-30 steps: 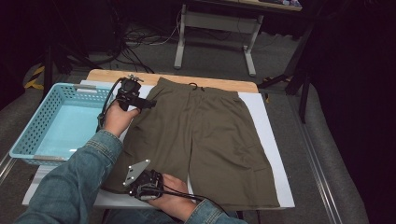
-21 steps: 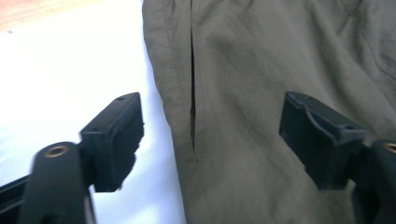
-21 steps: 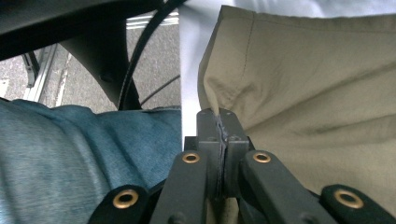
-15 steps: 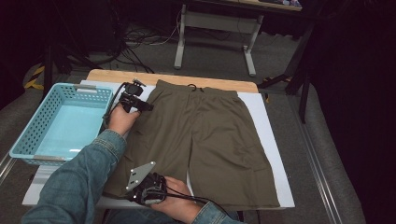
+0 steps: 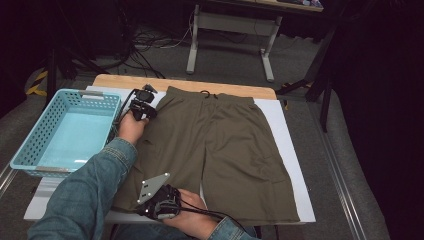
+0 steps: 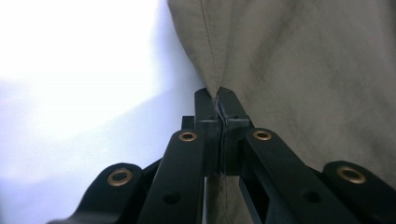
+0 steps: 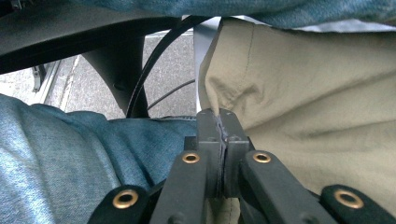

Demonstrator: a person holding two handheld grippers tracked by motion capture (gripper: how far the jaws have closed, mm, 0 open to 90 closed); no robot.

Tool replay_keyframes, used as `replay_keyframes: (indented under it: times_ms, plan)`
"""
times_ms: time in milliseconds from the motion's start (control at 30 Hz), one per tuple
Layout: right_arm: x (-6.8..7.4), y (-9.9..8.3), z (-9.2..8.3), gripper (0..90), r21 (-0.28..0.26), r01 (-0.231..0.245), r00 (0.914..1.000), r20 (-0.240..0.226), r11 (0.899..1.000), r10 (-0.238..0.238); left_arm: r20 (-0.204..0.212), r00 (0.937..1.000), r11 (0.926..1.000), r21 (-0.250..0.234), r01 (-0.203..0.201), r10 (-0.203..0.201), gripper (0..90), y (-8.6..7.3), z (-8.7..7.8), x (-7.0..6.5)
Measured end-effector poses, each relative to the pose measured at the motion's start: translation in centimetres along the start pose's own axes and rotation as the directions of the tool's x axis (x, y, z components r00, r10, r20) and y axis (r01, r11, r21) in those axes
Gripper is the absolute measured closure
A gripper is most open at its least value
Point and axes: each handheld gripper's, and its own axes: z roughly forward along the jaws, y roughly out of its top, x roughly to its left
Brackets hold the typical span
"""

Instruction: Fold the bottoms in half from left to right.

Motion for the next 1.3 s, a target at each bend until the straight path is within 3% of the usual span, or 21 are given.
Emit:
replay_keyframes:
  times_ms: [267,533,933,1000,1100,1300]
  plan:
    - [0.1,0.4,-1.5,89.8,-0.038,-0.012,0.9998,0.015,0.999,0.012,-0.04,0.9977,0.9975,-0.043,-0.056,0.054,88.9,1.5,-4.0,-0.6]
    - [0.3,1.0,-2.9,89.8,-0.077,-0.007,0.9999,0.014,0.997,0.008,-0.062,0.9973,0.9986,-0.034,-0.042,0.039,88.9,2.2,-5.7,0.1]
    - [0.0,2.4,-3.4,89.7,-0.118,0.01,0.9999,0.011,0.993,-0.009,-0.11,0.994,0.9994,-0.036,-0.002,-0.002,89.0,2.5,-7.5,2.3]
    - [0.0,2.4,-3.7,89.8,-0.133,0.022,0.9995,0.025,0.991,-0.018,-0.086,0.9961,0.998,-0.062,0.013,-0.019,89.0,2.5,-8.1,2.6]
    - [-0.3,1.9,-5.0,89.8,-0.146,0.035,0.9983,0.052,0.989,-0.027,-0.065,0.9978,0.9899,-0.141,-0.012,0.003,89.0,2.6,-9.1,2.0]
    - [-1.4,-1.2,-9.1,89.8,-0.191,-0.045,0.989,0.13,0.981,0.07,0.003,0.9975,0.9734,-0.219,-0.068,0.07,89.0,3.7,-10.1,-0.8]
